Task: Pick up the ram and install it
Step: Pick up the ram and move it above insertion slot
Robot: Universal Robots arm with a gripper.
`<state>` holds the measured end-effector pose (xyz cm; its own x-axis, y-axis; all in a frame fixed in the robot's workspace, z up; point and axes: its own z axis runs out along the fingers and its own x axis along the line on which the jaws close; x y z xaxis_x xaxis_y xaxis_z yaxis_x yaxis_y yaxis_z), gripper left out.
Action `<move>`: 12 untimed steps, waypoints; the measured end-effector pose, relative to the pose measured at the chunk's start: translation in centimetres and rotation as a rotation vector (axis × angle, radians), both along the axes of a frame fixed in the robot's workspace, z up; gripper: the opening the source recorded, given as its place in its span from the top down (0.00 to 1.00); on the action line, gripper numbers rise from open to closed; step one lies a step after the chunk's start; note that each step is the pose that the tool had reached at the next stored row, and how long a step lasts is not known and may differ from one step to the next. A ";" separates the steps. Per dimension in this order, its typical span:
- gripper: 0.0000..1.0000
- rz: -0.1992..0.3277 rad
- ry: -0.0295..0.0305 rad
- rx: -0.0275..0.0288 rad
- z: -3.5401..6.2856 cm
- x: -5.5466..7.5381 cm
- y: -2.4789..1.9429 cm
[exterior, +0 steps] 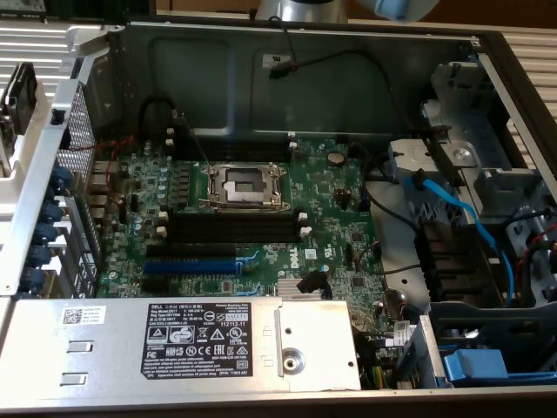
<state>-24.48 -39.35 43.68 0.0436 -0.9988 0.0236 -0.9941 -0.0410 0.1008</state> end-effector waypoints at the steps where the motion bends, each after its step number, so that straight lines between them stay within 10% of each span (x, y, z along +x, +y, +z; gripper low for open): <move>1: 0.87 0.000 -0.0005 0.0000 0.00 0.2 0.00; 12: 0.87 0.000 -0.0039 0.0000 0.00 3.6 -0.02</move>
